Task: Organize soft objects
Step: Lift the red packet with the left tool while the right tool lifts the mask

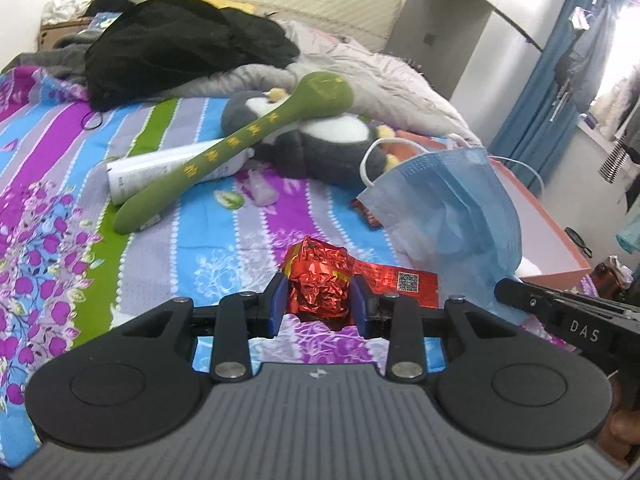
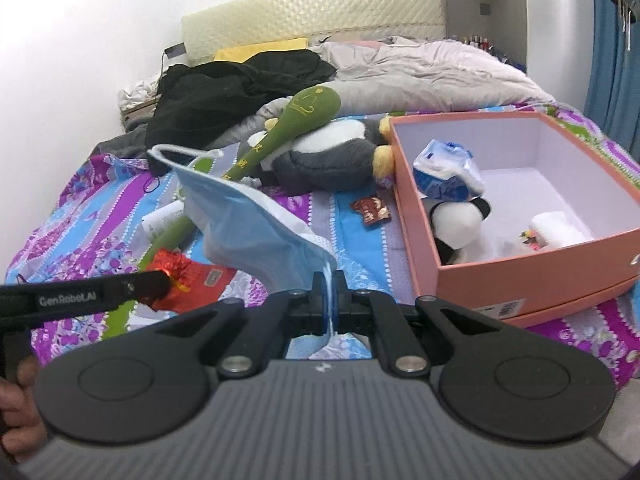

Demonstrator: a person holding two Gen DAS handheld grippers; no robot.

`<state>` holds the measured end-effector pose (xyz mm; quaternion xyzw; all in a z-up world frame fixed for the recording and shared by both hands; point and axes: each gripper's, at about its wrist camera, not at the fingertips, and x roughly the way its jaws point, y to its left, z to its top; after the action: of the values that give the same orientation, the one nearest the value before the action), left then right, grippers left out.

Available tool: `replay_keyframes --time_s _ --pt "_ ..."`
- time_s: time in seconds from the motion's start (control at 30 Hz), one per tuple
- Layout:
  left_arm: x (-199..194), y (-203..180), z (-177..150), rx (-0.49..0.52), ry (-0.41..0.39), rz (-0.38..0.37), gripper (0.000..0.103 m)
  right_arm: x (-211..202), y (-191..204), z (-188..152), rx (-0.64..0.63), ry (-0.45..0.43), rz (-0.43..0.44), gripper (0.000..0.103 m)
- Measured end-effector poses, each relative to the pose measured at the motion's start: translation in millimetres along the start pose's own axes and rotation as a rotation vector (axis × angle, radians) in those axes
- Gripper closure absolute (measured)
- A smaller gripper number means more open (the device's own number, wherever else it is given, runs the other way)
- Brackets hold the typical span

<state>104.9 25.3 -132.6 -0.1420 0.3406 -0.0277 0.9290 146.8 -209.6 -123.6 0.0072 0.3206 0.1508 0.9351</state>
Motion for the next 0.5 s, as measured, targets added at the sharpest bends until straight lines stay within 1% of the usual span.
replay_keyframes --time_s 0.1,0.27,0.5 --pt "-2.8 -11.0 1.4 0.025 -0.006 -0.012 0.064 -10.3 -2.8 2.3 -0.016 -0.023 -0.025 0.097" --pt "-5.2 -31.4 3.3 0.052 -0.011 -0.032 0.064 -26.7 -20.2 4.2 0.022 -0.031 -0.032 0.097" --pt "-1.6 -66.3 6.4 0.092 -0.011 -0.088 0.064 -52.5 -48.0 4.6 0.058 -0.066 -0.089 0.097"
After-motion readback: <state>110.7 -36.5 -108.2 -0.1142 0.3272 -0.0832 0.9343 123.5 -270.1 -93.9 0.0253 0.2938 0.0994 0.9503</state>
